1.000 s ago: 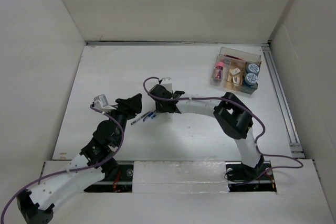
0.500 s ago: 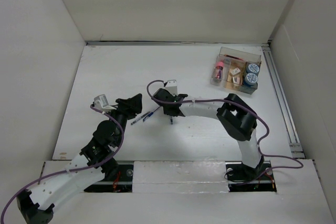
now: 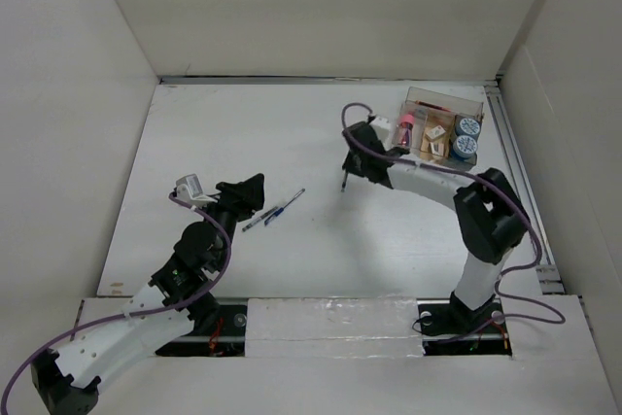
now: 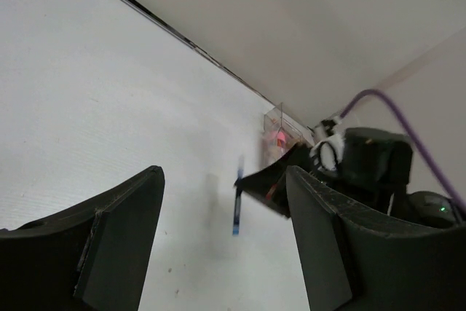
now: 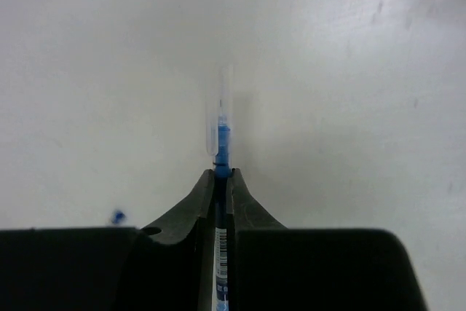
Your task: Organize the desk
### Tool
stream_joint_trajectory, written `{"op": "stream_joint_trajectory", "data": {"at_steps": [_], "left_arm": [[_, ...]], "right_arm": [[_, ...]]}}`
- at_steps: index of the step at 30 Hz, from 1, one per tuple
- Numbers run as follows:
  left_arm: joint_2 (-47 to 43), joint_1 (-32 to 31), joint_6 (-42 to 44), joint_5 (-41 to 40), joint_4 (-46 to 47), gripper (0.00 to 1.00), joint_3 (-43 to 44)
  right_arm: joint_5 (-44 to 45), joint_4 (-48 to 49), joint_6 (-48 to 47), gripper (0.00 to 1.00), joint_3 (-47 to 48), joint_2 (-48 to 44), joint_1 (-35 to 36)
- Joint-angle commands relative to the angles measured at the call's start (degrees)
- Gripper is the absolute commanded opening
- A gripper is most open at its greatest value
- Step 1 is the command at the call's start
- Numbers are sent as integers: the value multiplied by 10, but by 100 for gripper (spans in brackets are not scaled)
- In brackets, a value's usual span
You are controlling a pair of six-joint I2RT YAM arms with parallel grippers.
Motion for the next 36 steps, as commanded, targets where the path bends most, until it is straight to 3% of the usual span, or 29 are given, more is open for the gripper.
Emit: {"op": "stream_joint_trajectory", "data": {"at_steps": [1, 6, 12, 15, 24, 36], "left_arm": [[0, 1, 6, 5, 22, 64, -1], [-1, 1, 7, 3, 20, 64, 0], [5, 1, 6, 15, 25, 64, 0], [7, 1, 5, 20, 26, 64, 1], [19, 1, 6, 20, 35, 64, -1], [30, 1, 7, 15, 38, 64, 0]], "right_arm": [[-49, 149, 33, 0, 25, -57, -54], [-21, 206, 110, 0, 81, -43, -173], [-100, 260, 277, 0, 110, 44, -356], [-105, 243, 320, 0, 140, 85, -404], [-63, 203, 339, 0, 191, 128, -443], [-33, 157, 327, 8, 229, 156, -465]]}}
